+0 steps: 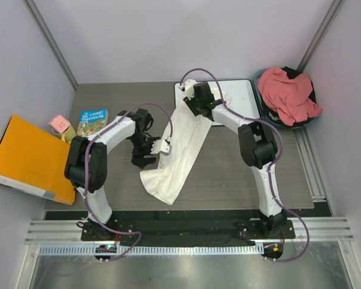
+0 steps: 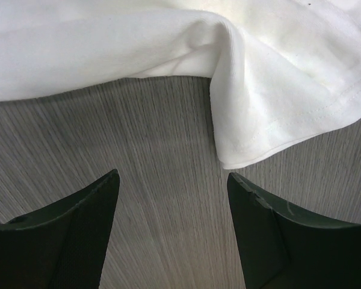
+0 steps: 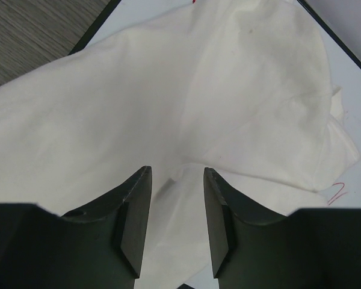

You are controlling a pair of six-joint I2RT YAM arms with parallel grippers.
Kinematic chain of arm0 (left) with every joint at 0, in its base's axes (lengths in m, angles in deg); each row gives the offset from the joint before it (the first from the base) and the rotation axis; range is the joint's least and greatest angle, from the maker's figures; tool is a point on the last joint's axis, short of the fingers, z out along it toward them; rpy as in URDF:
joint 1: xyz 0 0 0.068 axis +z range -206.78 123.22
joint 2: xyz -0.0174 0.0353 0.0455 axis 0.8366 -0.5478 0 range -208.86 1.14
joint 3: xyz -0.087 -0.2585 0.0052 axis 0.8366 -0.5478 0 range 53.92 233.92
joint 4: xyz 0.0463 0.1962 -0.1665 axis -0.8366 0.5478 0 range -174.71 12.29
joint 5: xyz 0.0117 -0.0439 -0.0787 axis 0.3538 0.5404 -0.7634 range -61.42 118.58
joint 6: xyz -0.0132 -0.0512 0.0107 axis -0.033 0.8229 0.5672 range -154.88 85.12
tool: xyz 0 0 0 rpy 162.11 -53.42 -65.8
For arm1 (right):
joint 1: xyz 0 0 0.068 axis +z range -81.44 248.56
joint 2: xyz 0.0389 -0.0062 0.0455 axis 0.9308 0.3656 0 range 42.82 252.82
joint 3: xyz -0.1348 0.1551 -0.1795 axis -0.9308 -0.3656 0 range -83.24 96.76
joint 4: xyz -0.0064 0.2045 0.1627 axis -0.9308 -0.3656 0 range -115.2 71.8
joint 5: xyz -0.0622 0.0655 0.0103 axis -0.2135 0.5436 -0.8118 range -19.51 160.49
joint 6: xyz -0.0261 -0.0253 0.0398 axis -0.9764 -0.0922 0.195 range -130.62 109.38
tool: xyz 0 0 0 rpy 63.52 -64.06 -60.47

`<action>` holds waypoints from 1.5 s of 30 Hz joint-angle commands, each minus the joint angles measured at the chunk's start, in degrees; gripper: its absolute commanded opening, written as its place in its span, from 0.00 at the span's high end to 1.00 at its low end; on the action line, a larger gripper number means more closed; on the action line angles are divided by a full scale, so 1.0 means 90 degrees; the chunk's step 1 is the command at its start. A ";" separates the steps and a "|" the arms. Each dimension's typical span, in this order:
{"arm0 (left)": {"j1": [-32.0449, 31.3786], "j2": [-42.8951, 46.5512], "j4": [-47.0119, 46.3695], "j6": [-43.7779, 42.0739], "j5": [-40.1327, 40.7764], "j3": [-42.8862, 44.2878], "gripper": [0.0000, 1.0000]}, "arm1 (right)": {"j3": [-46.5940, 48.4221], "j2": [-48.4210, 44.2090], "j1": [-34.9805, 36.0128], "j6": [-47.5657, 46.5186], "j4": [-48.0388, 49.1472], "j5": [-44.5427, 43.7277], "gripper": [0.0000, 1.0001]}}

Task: Fold and stack the t-shirts
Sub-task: Rotate the tshirt 90 degrees

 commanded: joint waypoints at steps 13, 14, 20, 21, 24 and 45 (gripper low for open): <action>0.0082 -0.0043 -0.0011 -0.0055 -0.0210 0.0165 0.27 | -0.0148 -0.0188 0.0022 -0.0134 0.0340 -0.0175 0.92; 0.0101 -0.0043 -0.0021 -0.0064 -0.0210 0.0165 0.27 | -0.0158 -0.0208 0.0012 -0.0143 0.0350 -0.0185 0.99; 0.0140 -0.0053 -0.0021 -0.0084 -0.0210 0.0165 0.28 | -0.0362 -0.0462 0.0022 -0.0144 0.0311 -0.0185 0.98; 0.0150 -0.0053 -0.0030 -0.0094 -0.0210 0.0156 0.28 | -0.0382 -0.0481 0.0022 -0.0143 0.0311 -0.0156 0.93; 0.0150 -0.0063 -0.0050 -0.0084 -0.0249 0.0146 0.28 | -0.0402 -0.0491 0.0032 -0.0143 0.0292 -0.0117 0.76; 0.0209 -0.0092 -0.0108 -0.0152 -0.0191 0.0204 0.28 | -0.0460 -0.0637 0.0081 -0.0202 0.0028 0.0138 0.99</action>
